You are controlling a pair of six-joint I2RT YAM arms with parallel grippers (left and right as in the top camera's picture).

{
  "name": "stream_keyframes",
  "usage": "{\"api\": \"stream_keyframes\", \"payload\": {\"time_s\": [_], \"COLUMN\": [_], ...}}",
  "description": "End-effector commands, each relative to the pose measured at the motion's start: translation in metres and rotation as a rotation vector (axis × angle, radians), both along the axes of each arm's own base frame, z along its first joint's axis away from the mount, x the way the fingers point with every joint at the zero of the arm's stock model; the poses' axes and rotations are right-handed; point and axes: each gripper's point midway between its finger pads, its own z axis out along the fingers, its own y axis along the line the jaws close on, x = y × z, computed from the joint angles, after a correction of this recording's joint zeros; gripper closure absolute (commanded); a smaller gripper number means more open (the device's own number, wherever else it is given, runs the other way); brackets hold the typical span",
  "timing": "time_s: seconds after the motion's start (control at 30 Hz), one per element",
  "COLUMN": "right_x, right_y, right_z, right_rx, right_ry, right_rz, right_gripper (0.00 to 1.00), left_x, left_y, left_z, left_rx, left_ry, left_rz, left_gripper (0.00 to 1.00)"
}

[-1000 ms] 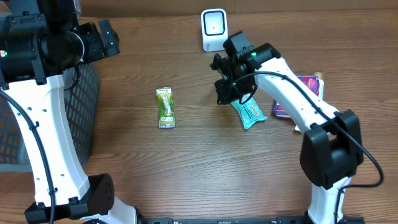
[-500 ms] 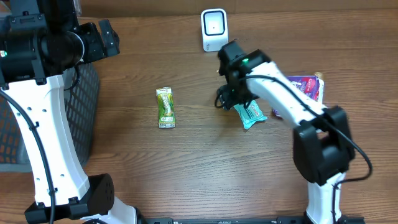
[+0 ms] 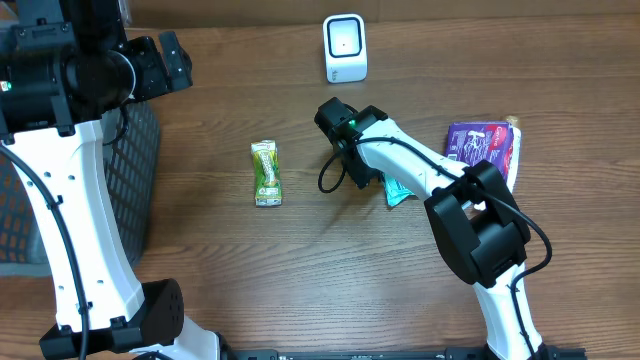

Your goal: Scan the item barcode

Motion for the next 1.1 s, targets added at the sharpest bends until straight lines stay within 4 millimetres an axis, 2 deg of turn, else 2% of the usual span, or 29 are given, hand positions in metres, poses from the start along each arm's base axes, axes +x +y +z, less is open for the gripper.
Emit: {"api": "stream_keyframes", "payload": {"time_s": [0.0,0.13,0.23,0.37,0.43,0.47,0.53,0.57,0.6,0.63,0.67,0.7,0.8,0.83,0.9,0.97,1.07], "right_x": [0.003,0.003,0.001,-0.004,-0.010,-0.018,-0.025,-0.030,-0.033,-0.037,-0.039,-0.045,-0.055,-0.056,-0.056,-0.056,-0.058], "right_y": [-0.011,-0.013,-0.013,-0.005,0.006,0.030,0.064,0.086,0.097,0.116,0.121,0.135,0.146,0.145,0.141,0.138,0.134], "right_z": [-0.015,-0.020,-0.026,-0.029,-0.027,-0.015,0.013,0.038,0.054,0.088,0.097,0.133,0.192,0.203,0.208,0.206,0.188], "right_rx": [-0.046,-0.030,-0.001,0.057,0.120,0.248,0.447,0.593,0.678,0.840,0.885,1.050,1.358,1.426,1.494,1.534,1.548], "right_ry": [0.006,0.023,0.055,0.092,0.136,0.204,0.269,0.311,0.332,0.364,0.374,0.410,0.512,0.541,0.573,0.598,0.617], "right_rz": [-0.015,-0.026,-0.039,-0.042,-0.041,-0.028,-0.006,0.027,0.046,0.078,0.088,0.134,0.218,0.238,0.243,0.236,0.219], "right_gripper": [0.40,0.76,0.95,0.96,0.96,0.96,0.96,0.96,0.96,0.96,0.96,0.96,0.96,0.96,0.96,0.96,0.96], "left_x": [0.002,0.002,0.002,0.002,0.002,0.002,0.002,0.002,0.002,0.002,0.002,0.002,0.002,0.002,0.002,0.002,0.002], "left_y": [0.000,0.000,0.000,0.000,0.000,0.000,0.000,0.000,0.000,-0.001,-0.001,-0.001,0.000,0.000,0.000,0.000,-0.001], "left_z": [0.004,0.004,0.004,0.004,0.004,0.004,0.004,0.004,0.004,0.004,0.004,0.004,0.004,0.004,0.004,0.004,0.004], "left_rx": [0.012,0.012,0.012,0.012,0.012,0.012,0.012,0.012,0.012,0.011,0.012,0.011,0.012,0.012,0.012,0.012,0.011], "left_ry": [-0.017,-0.017,-0.017,-0.017,-0.017,-0.017,-0.017,-0.017,-0.017,-0.017,-0.017,-0.017,-0.017,-0.017,-0.017,-0.017,-0.017], "left_rz": [-0.018,-0.018,-0.018,-0.018,-0.018,-0.018,-0.018,-0.018,-0.018,-0.018,-0.018,-0.018,-0.018,-0.018,-0.018,-0.018,-0.018], "left_gripper": [0.01,0.00,0.01,0.01,0.01,0.00,0.00,0.00,0.01,0.00,0.00,0.00,0.00,0.01,0.00,0.00,0.00]}}
